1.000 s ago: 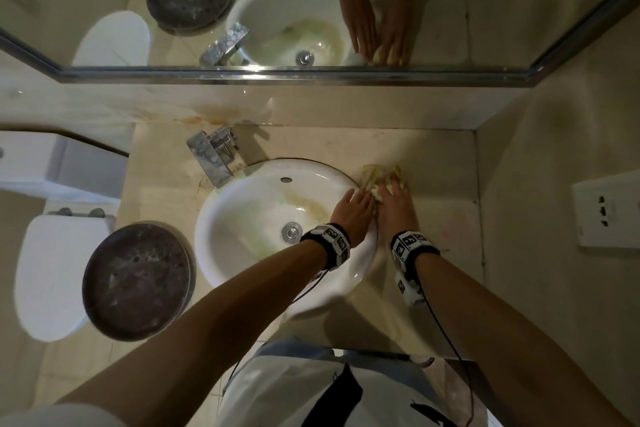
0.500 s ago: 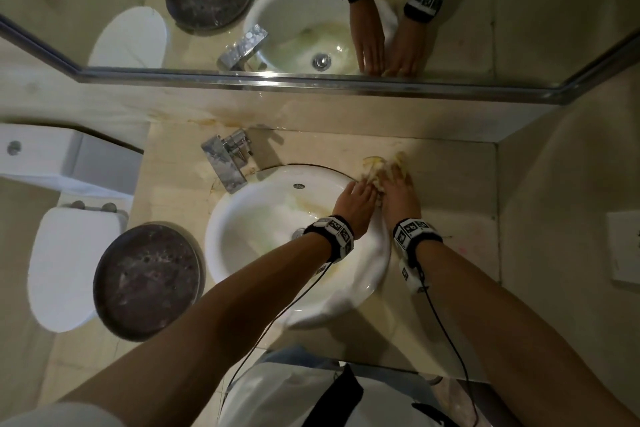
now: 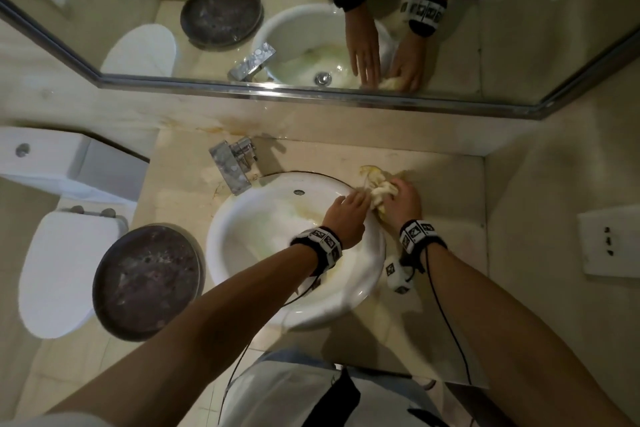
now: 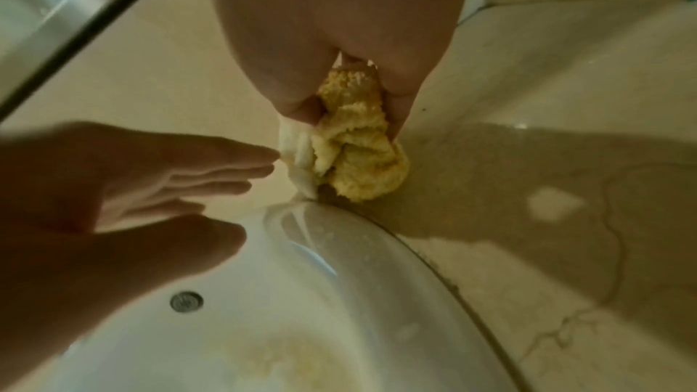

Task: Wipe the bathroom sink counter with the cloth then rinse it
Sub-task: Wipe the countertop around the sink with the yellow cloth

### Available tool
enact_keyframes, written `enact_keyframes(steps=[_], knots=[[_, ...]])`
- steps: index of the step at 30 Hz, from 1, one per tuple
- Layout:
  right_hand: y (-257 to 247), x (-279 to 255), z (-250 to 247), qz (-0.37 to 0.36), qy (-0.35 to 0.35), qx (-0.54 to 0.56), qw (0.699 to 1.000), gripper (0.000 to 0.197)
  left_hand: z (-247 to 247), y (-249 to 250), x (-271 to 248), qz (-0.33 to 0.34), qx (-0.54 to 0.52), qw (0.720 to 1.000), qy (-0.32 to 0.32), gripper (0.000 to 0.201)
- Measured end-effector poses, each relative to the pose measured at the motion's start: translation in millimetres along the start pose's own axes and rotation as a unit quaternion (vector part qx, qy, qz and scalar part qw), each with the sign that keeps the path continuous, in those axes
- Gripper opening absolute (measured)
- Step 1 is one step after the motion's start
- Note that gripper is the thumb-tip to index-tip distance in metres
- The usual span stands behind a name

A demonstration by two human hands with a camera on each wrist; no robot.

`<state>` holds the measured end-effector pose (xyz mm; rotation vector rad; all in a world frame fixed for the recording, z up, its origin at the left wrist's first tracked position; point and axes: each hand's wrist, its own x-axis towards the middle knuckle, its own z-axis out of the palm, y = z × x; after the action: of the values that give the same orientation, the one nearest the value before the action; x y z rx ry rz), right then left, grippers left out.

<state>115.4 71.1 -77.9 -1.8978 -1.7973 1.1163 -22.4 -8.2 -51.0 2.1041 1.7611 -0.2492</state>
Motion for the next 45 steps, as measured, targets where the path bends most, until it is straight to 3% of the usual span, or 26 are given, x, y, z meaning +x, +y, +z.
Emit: enact_keyframes(steps=[3, 5, 9, 10, 11, 13, 14, 17, 19, 22, 26, 32, 38, 45], knots=[[-11, -16, -20, 0.05, 0.027, 0.117, 0.991, 0.034, -10, 14, -7, -0.006, -0.073, 0.997, 0.031, 0.08], [-13, -25, -31, 0.078, 0.031, 0.232, 0.969, 0.035, -18, 26, -11, -0.006, -0.119, 0.991, 0.06, 0.087], [0, -44, -47, 0.162, -0.028, 0.482, 0.861, 0.034, -27, 48, -16, -0.009, -0.188, 0.979, 0.078, 0.086], [11, -47, -47, 0.17, -0.04, 0.482, 0.859, 0.03, -27, 52, -18, -0.001, -0.204, 0.976, 0.077, 0.084], [22, -52, -48, 0.178, -0.048, 0.44, 0.879, 0.029, -26, 56, -20, 0.012, -0.218, 0.973, 0.075, 0.081], [47, -59, -47, 0.189, -0.031, 0.235, 0.953, 0.038, -21, 63, -25, 0.045, -0.222, 0.972, 0.054, 0.077], [60, -63, -46, 0.197, -0.004, 0.136, 0.971, 0.043, -17, 66, -27, 0.058, -0.209, 0.976, 0.037, 0.076], [81, -78, -38, 0.162, 0.08, 0.022, 0.983, 0.048, -2, 72, -32, 0.066, -0.164, 0.984, 0.009, 0.066], [83, -84, -30, 0.097, 0.067, -0.002, 0.993, 0.047, 7, 74, -34, 0.063, -0.137, 0.989, 0.004, 0.061], [82, -86, -18, 0.036, 0.0, -0.043, 0.998, 0.055, 14, 72, -37, 0.042, -0.119, 0.992, 0.002, 0.064], [76, -80, -8, 0.038, -0.054, -0.104, 0.992, 0.068, 17, 63, -31, 0.022, -0.097, 0.995, 0.0, 0.08], [64, -73, -1, 0.032, -0.069, -0.172, 0.982, 0.067, 13, 48, -14, 0.014, -0.054, 0.998, -0.001, 0.085], [53, -60, 5, 0.003, -0.064, -0.158, 0.985, 0.059, 19, 24, 7, 0.018, -0.022, 0.998, -0.056, 0.084], [30, -34, 14, -0.046, -0.031, -0.144, 0.988, 0.05, 20, 1, 21, 0.002, -0.01, 0.999, -0.054, 0.085]])
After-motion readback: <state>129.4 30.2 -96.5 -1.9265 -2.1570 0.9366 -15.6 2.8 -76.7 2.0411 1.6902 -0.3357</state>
